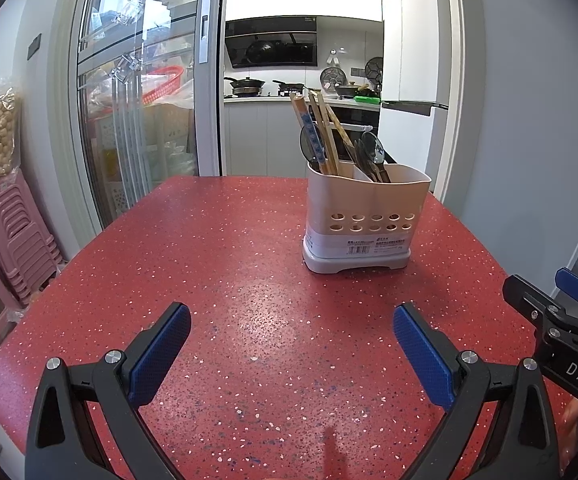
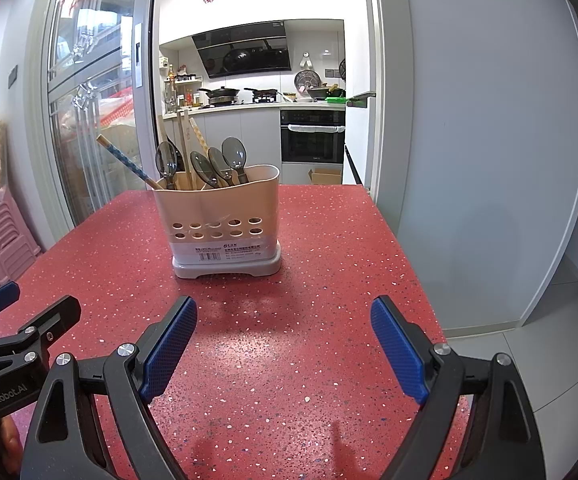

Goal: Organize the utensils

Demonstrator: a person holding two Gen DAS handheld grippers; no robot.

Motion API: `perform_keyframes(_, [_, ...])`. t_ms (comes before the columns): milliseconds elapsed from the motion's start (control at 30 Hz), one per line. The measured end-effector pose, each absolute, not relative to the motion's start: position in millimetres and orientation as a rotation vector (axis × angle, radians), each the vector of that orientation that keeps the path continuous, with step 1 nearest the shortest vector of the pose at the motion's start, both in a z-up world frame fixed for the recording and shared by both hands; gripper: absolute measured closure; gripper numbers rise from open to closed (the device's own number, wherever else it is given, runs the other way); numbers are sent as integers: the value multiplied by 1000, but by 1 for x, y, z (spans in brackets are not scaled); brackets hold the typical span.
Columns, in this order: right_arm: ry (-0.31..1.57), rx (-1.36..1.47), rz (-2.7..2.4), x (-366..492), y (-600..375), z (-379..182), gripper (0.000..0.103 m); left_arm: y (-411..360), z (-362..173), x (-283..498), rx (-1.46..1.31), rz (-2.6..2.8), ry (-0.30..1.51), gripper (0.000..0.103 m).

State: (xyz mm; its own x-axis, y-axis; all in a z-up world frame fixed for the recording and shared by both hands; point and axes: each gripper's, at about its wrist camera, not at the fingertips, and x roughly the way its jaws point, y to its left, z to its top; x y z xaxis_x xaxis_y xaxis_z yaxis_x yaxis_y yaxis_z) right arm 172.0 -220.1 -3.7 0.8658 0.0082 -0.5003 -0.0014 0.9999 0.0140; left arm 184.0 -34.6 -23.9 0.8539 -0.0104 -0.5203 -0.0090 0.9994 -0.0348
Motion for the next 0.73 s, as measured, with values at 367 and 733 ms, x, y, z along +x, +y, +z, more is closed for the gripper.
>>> perform_keyframes(367, [528,11,8,172,-220,-6,12,-34,-26,186,-42,-5,558,0])
perform_keyframes(733, [530,11,9,173,-220,-7,12,-32,-26,185,-60,-21,552,0])
